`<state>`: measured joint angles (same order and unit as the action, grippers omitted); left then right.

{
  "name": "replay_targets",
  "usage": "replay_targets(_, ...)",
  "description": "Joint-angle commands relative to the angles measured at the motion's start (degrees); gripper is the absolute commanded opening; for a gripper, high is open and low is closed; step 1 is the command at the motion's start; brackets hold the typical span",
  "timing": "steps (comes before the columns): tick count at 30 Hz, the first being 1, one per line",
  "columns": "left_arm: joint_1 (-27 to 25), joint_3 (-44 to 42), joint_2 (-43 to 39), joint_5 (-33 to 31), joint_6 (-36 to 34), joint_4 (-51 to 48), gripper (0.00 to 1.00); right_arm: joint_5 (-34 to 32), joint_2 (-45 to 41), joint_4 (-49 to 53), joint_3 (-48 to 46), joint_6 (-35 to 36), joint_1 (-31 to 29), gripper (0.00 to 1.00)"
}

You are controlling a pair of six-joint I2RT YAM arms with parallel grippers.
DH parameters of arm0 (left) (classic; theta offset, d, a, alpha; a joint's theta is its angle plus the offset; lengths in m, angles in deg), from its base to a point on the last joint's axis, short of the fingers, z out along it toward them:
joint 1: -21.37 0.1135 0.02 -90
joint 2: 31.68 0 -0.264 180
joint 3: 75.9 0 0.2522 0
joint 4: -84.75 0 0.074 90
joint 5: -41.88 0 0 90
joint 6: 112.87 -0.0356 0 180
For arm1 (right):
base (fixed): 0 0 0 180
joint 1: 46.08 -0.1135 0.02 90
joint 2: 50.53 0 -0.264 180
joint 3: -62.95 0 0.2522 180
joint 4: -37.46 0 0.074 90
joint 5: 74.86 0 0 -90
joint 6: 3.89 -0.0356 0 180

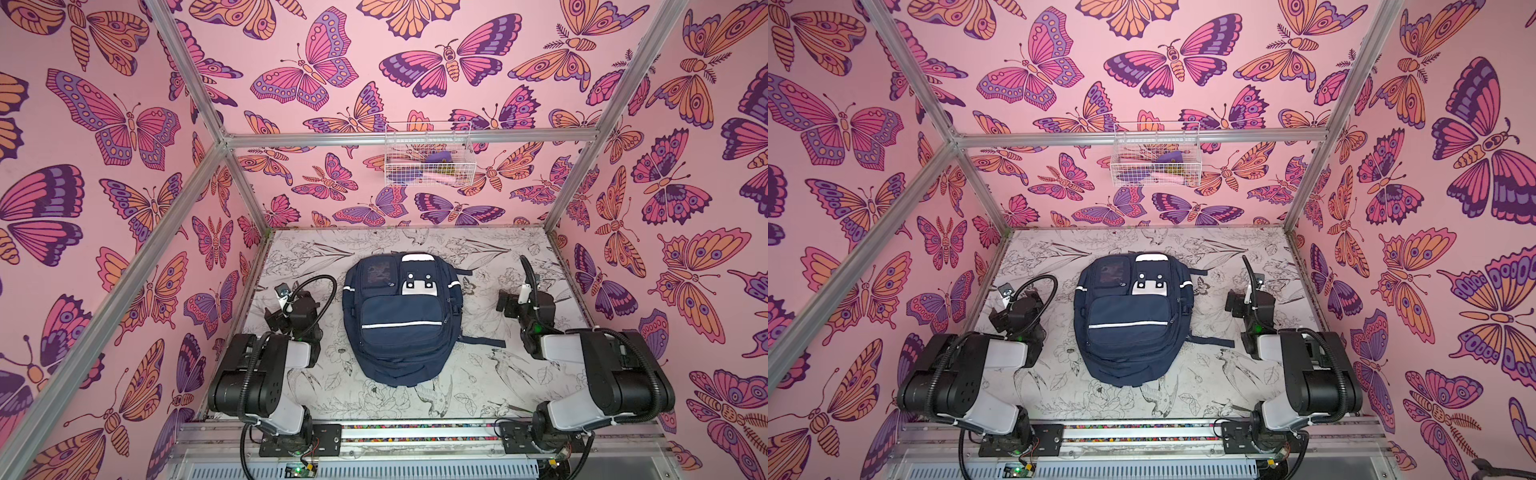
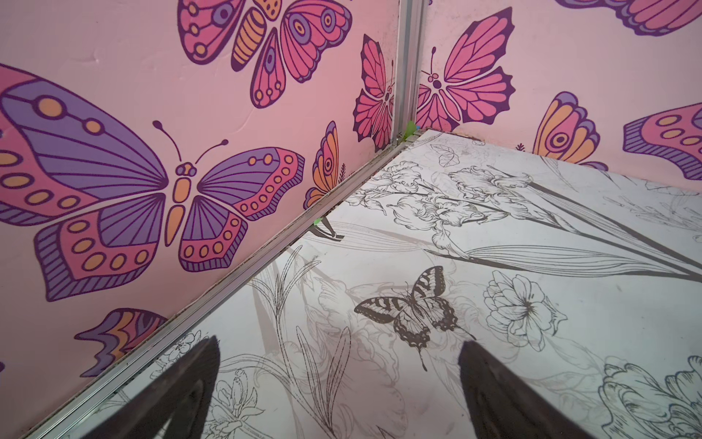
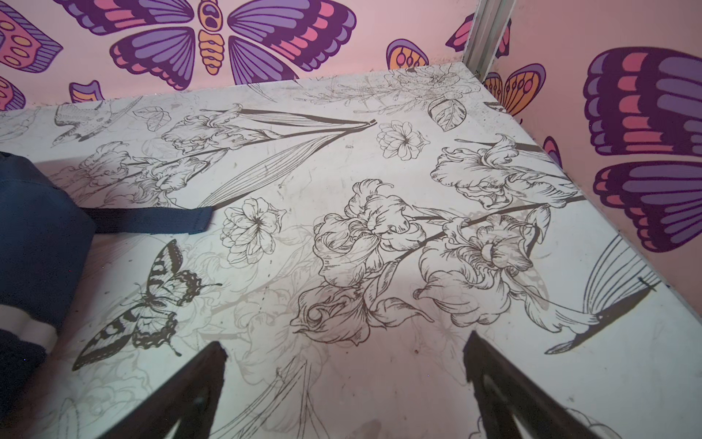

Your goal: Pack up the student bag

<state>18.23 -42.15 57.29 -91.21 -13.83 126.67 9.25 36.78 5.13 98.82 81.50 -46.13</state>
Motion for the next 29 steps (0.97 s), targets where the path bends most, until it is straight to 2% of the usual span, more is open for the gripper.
replay_targets(1,-0.2,-0.6,0.4,-0.5,0.0,1.4,1.0,0.1,-0.9,-1.2,0.5,1.0,-0.2,0.99)
replay_targets(5,-0.2,-0.6,0.4,-0.5,0.0,1.4,0.99,0.2,-0.9,-1.3,0.5,1.0,-0.2,0.99)
replay_targets(6,-0.1,-0.6,0.4,28.5,0.0,1.4,0.99,0.1,-0.9,-1.3,0.5,1.0,-0.2,0.99)
replay_targets(7,-0.2,-0.6,0.4,29.6,-9.8,1.4,0.99,0.1,-1.0,-1.3,0.5,1.0,-0.2,0.99)
replay_targets(8,-0.1,-0.6,0.4,29.6,-10.5,1.4,0.98,0.2,-0.9,-1.2,0.5,1.0,-0.2,0.99)
replay_targets(20,0.2,-0.2,0.5,30.4,-10.4,0.5,0.99,0.1,-0.9,-1.2,0.5,1.0,-0.1,0.99)
replay_targets(21,0.5,0.4,0.4,31.9,-10.0,-0.5,0.99,0.2,-0.9,-1.3,0.5,1.1,-0.2,0.99)
replay_targets(22,2.9,1.3,-0.1,36.6,-8.8,-3.4,0.99,0.1,-0.9,-1.3,0.5,1.0,-0.2,0.99)
replay_targets(23,3.7,1.6,-0.4,37.7,-8.1,-4.8,0.99,0.1,-0.9,-1.3,0.5,1.0,-0.1,0.99)
replay_targets(27,3.6,1.0,-0.3,37.6,-8.6,-3.3,0.99,0.2,-1.0,-1.3,0.5,1.0,-0.2,0.99)
replay_targets(29,2.3,0.1,-0.1,35.7,-9.1,-1.3,0.99,0.1,-1.1,-1.3,0.5,1.1,-0.1,0.99)
